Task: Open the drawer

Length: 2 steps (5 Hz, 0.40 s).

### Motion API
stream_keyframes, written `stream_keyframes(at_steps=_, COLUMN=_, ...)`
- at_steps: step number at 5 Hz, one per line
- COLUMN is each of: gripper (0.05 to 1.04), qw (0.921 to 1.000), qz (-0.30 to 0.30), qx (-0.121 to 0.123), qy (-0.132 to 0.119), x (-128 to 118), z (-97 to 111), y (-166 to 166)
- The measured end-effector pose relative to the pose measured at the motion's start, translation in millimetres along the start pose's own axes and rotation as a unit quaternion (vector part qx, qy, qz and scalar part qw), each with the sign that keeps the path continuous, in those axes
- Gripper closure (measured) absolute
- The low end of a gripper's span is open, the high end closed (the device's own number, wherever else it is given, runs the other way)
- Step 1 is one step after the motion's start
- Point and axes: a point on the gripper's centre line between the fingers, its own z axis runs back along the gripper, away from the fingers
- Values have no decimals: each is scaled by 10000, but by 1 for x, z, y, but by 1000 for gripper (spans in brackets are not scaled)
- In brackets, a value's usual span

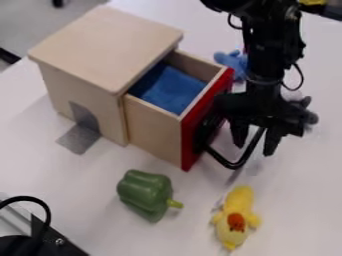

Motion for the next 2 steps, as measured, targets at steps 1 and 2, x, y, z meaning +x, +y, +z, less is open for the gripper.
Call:
stream_keyframes(at_steps=1, gripper=113, qw=9999, qz=-57, qx=116, qy=-73, x=0, z=7, y=1)
stream_keyframes(at_steps=2, gripper=82, qw=9994, qz=-232, qx=192, qy=-191, x=-2, z=22, y=-3)
